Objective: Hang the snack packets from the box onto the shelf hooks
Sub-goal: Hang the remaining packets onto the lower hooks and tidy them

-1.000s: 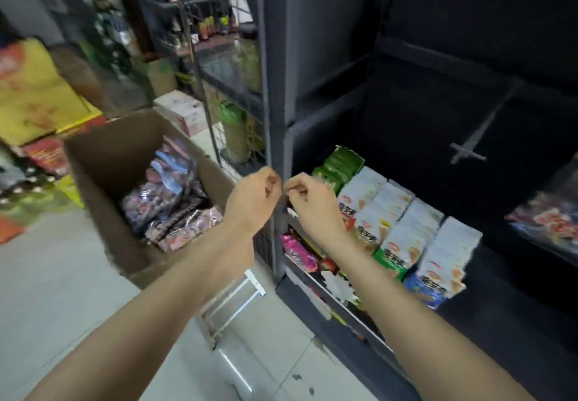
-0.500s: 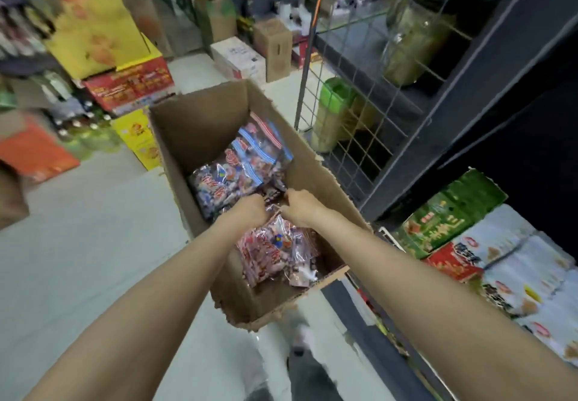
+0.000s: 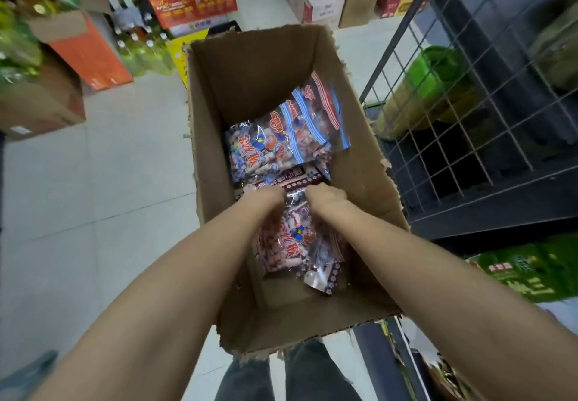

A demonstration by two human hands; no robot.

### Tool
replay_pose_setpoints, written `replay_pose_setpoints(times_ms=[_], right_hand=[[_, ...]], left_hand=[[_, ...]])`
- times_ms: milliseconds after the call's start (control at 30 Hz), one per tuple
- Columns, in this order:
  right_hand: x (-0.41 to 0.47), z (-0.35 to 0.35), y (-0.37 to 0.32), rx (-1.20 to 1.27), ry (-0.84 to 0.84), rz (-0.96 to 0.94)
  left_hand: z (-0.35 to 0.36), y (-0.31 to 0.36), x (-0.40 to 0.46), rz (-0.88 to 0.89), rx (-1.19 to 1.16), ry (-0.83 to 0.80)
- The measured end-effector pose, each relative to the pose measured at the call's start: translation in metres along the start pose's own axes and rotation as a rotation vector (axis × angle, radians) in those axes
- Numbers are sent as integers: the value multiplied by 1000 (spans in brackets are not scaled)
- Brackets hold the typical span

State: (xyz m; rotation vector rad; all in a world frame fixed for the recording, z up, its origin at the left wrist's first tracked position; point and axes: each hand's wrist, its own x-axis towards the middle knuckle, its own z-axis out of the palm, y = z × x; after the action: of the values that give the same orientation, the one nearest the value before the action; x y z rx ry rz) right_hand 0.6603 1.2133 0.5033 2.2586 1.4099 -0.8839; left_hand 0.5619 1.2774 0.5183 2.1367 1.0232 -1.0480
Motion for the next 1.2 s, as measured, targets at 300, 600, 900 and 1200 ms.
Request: replay_pose_setpoints(times_ms=[300, 600, 900, 1200], right_hand=[[-2, -36, -13, 280, 391, -152], [10, -78, -8, 410, 509, -118], [20, -78, -22, 227, 519, -35], [6, -84, -18, 633, 666, -70]], left_hand=[[-22, -1, -15, -77, -276, 319], [-60, -20, -57, -207, -396, 756], [-66, -31, -78, -221, -328, 917], [-51, -34, -76, -106, -348, 953]])
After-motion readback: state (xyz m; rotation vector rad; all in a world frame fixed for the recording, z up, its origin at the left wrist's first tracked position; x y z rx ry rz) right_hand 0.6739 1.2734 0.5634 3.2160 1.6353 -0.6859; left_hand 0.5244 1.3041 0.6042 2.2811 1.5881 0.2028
